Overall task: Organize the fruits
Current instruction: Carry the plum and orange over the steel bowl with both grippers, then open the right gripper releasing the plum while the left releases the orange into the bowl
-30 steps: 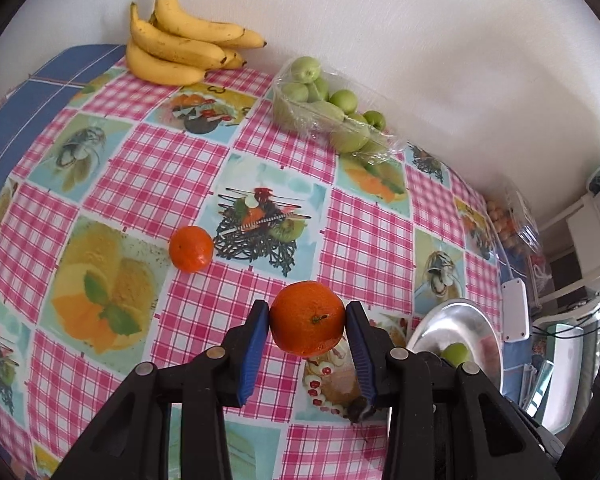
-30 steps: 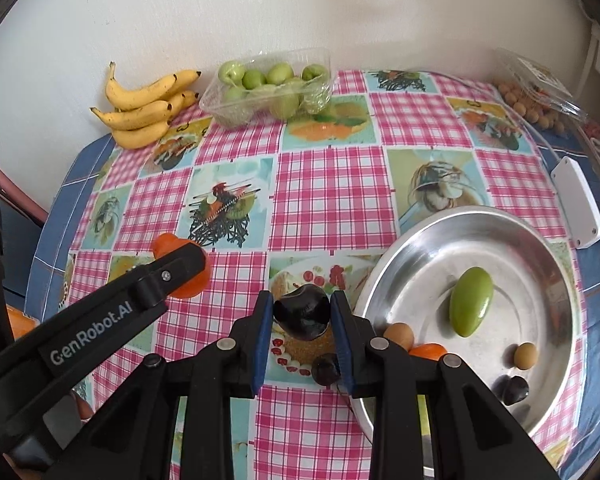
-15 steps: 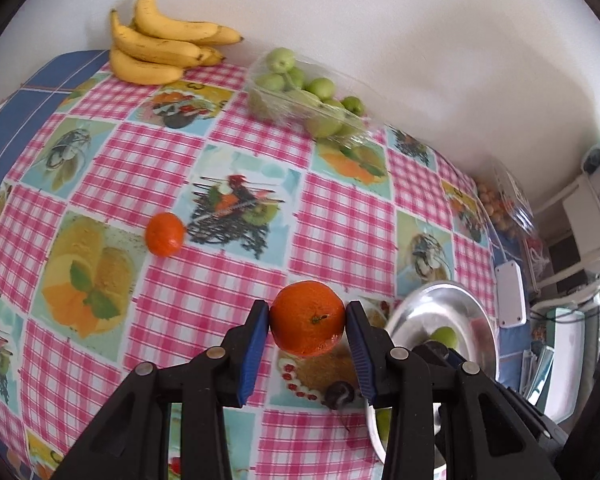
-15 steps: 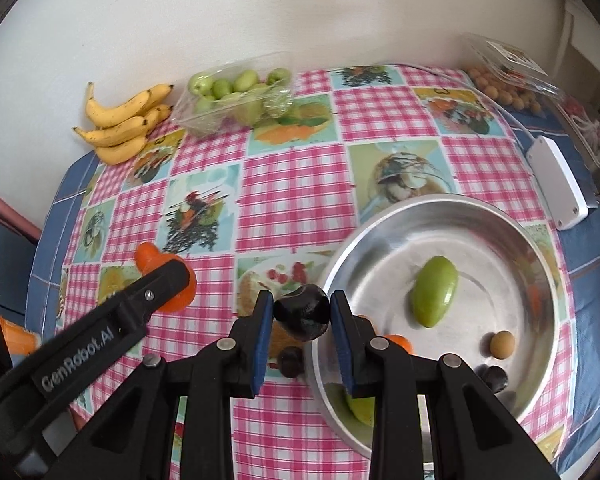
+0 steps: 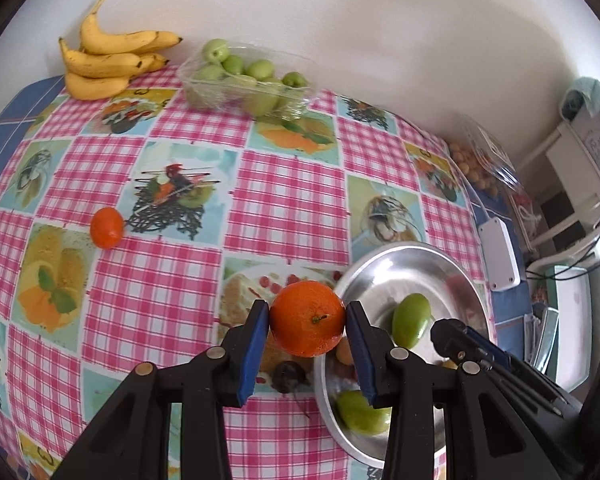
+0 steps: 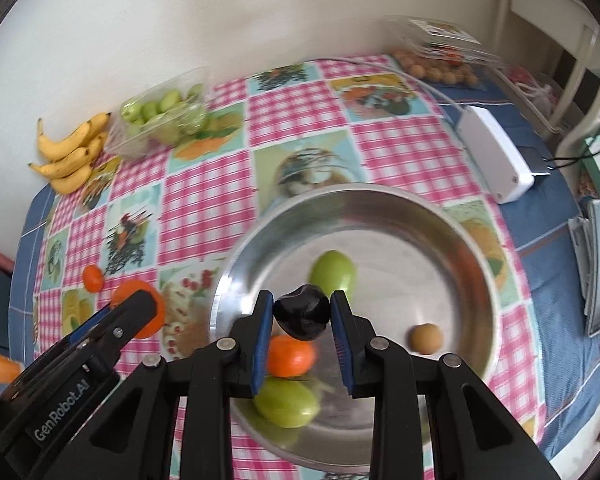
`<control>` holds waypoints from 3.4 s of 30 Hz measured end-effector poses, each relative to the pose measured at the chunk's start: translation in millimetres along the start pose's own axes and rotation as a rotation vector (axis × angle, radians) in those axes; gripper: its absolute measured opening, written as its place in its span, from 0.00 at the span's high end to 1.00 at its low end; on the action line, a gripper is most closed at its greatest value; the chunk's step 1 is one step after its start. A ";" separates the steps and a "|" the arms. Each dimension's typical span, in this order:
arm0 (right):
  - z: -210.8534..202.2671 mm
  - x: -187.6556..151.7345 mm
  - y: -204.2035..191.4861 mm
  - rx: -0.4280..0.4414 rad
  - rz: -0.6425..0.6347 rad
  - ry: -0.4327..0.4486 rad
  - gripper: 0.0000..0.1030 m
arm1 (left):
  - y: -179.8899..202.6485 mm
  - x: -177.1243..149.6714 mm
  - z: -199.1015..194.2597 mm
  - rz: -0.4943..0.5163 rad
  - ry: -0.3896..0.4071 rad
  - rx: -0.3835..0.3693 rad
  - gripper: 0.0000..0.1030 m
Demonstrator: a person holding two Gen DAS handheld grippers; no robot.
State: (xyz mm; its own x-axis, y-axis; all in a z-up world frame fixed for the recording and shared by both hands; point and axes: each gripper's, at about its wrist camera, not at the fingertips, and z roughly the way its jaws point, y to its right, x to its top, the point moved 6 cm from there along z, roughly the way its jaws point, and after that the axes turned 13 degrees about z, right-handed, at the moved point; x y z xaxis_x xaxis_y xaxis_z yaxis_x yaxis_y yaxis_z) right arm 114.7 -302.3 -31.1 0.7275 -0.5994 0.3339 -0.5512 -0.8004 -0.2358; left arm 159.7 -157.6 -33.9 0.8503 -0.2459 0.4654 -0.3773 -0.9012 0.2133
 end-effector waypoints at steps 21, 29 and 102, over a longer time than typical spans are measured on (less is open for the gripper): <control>-5.4 13.3 72.7 -0.028 0.136 0.014 0.70 | 53.2 -13.3 19.8 0.132 -0.055 -0.003 0.59; 15.6 7.4 73.5 -0.019 0.149 -0.019 0.70 | 54.6 -19.3 34.5 0.153 -0.079 -0.002 0.59; 11.8 10.4 61.3 -0.062 0.090 -0.028 0.41 | 25.4 -5.7 23.1 0.104 -0.043 0.085 0.34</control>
State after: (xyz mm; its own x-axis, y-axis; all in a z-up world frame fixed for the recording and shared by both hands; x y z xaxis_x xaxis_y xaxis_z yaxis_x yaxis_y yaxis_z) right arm 93.3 -357.7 -52.9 0.6846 -0.6695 0.2882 -0.6382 -0.7416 -0.2068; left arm 153.7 -187.4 -51.0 0.8238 -0.3528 0.4436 -0.4333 -0.8966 0.0915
